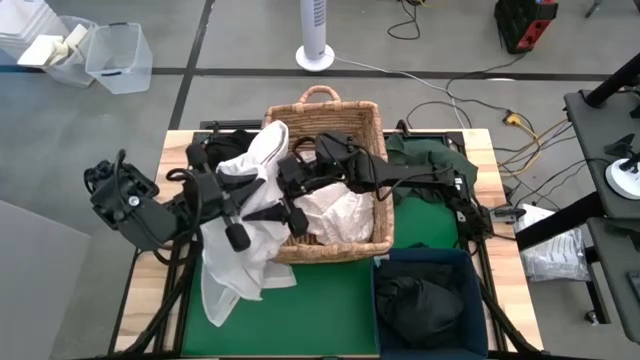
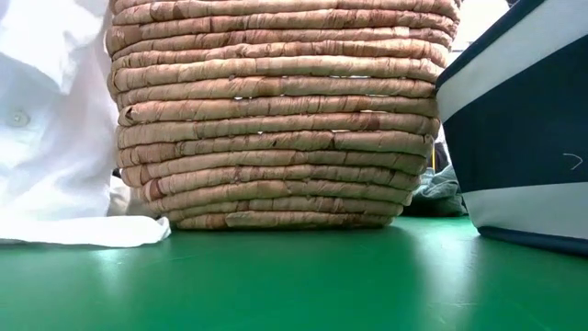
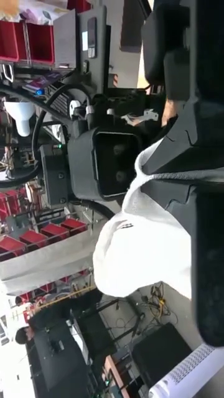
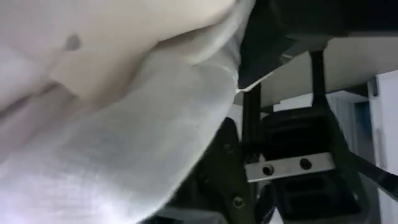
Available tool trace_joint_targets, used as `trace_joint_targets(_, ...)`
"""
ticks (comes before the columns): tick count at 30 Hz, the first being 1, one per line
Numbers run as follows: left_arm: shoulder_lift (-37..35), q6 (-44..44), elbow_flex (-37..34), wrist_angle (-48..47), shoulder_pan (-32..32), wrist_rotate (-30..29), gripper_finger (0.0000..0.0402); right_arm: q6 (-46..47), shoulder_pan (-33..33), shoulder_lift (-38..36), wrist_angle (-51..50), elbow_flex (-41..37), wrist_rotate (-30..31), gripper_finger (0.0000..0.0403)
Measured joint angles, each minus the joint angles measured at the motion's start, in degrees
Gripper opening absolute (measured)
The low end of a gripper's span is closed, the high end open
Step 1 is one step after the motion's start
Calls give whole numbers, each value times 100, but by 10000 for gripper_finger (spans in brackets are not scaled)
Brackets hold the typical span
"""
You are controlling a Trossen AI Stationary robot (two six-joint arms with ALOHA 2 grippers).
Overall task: Sort clothes
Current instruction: Put the white polo shirt into the basket
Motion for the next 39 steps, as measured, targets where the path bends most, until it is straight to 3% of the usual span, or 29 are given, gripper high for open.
trace_joint_targets(8,-4,-64,27,-7,-2,16,0,-297,-4,0,-4,0,61,41)
trace_joint_targets(9,-6,-81,49,-8,-6,20,0,-322,-7,0,-11,0,61,29)
trace_joint_targets(13,-25,-206,359,-179,-84,263,22,-353,-15,-8,-110,2,56,20)
trace_joint_targets(19,-60,-654,1016,-901,-296,386,94,-509,-42,-43,-228,4,54,16)
trace_joint_targets(25,-120,-792,1115,-1248,-341,527,148,-737,-79,-197,-385,4,50,15)
trace_joint_targets(35,-506,-704,1128,-1351,-341,471,169,-1581,-144,-676,-822,4,68,15)
trace_joint_targets(39,-613,-703,1133,-1353,-341,465,169,-2212,-144,-874,-893,4,467,15)
